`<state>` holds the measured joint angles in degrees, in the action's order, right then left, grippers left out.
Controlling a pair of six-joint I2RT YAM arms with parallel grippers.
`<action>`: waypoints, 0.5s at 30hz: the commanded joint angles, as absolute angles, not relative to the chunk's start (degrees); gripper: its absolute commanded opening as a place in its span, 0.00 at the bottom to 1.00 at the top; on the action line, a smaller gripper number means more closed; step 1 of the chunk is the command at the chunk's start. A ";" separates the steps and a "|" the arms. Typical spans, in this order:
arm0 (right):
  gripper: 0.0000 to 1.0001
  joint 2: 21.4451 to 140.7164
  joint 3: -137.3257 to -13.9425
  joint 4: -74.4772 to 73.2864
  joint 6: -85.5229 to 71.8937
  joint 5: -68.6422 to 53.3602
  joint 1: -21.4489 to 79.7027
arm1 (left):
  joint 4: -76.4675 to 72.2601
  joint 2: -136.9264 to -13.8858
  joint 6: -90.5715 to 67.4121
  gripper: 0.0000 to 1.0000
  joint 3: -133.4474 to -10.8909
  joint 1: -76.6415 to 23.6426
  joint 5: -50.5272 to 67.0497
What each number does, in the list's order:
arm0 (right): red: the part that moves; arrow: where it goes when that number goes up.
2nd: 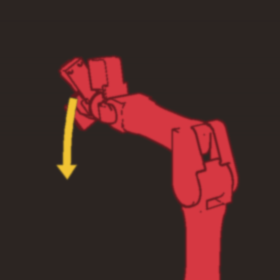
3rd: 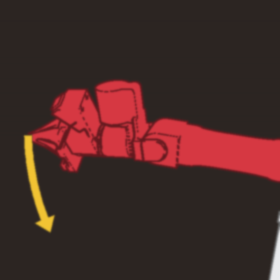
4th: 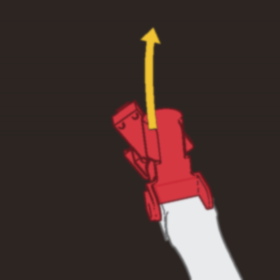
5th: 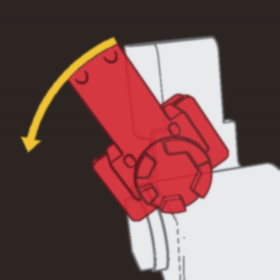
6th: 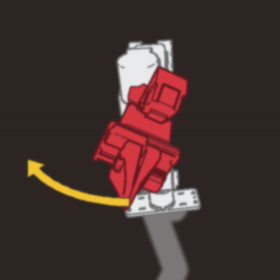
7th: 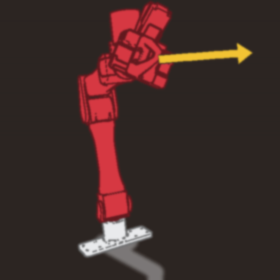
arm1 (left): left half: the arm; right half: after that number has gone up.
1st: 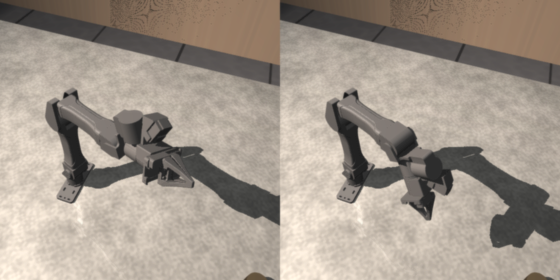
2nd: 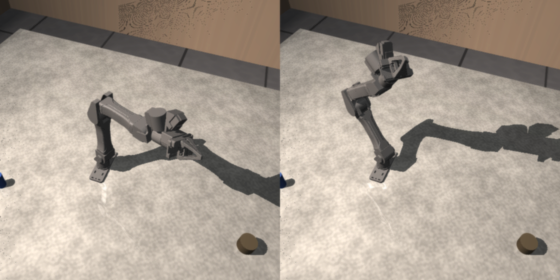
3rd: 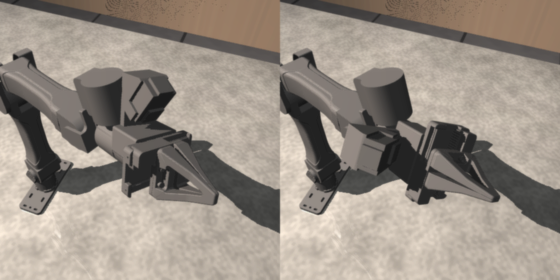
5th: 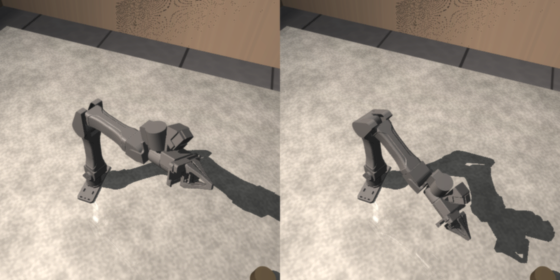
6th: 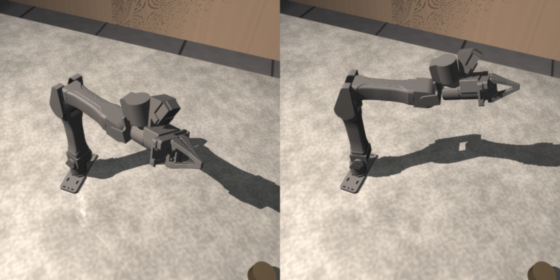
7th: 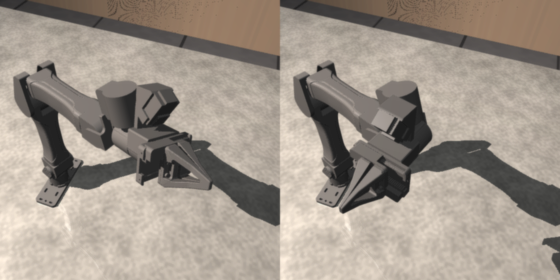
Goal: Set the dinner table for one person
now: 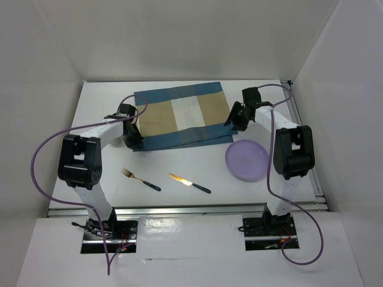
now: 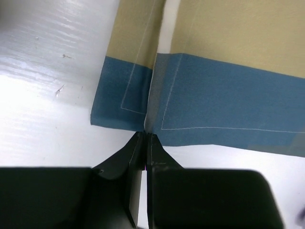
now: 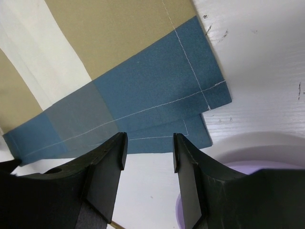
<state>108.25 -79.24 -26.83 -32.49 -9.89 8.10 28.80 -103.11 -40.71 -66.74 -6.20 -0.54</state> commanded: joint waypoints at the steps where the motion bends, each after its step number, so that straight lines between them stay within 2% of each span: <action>1: 0.55 106.00 -79.63 -27.86 -31.82 -8.44 7.12 | 31.90 -99.14 -40.43 0.09 -70.48 -6.15 -1.76; 2: 0.61 106.61 -80.24 -28.47 -32.43 -7.92 7.12 | 32.43 -98.62 -40.43 0.01 -71.01 -6.15 -2.28; 5: 0.71 107.22 -80.77 -29.09 -32.43 -6.42 6.59 | 33.83 -98.61 -39.90 0.00 -72.50 -6.15 -2.29; 8: 0.74 107.84 -80.77 -29.09 -32.43 -5.80 5.37 | 34.37 -97.56 -39.90 0.00 -73.82 -6.15 -2.29; 15: 0.72 112.31 -82.61 -29.62 -31.90 -5.80 2.82 | 35.42 -97.56 -39.37 0.00 -76.64 -6.15 -2.29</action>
<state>109.91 -80.27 -28.42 -32.47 -6.87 3.92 34.02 -99.66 -40.49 -74.08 -6.20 -1.32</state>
